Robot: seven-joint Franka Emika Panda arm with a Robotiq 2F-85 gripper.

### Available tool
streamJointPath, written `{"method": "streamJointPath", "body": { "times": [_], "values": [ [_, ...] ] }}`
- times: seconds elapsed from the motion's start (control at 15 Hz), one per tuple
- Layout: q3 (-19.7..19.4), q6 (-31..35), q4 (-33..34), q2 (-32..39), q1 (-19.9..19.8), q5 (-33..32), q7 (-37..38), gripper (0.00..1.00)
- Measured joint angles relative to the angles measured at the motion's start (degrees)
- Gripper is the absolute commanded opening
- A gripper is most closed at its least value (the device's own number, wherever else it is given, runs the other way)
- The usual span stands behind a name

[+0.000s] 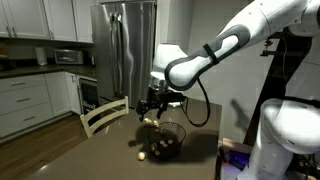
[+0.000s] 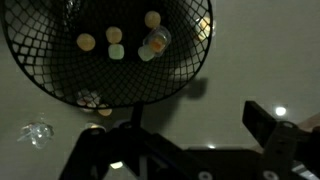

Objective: Take some candy out of the bowl and put it on the table

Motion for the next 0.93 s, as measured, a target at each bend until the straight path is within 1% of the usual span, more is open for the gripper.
{"method": "streamJointPath", "body": {
  "times": [0.27, 0.47, 0.6, 0.93],
  "values": [
    [0.3, -7.6, 0.0, -0.22, -0.09, -0.02, 9.85, 1.0],
    [0.31, -11.28, 0.0, -0.74, -0.08, 0.01, 14.68, 1.0],
    [0.32, -11.62, 0.0, -0.81, -0.08, 0.01, 16.02, 1.0],
    [-0.19, -11.47, 0.29, 0.09, -0.11, -0.01, 16.1, 1.0]
  ]
}}
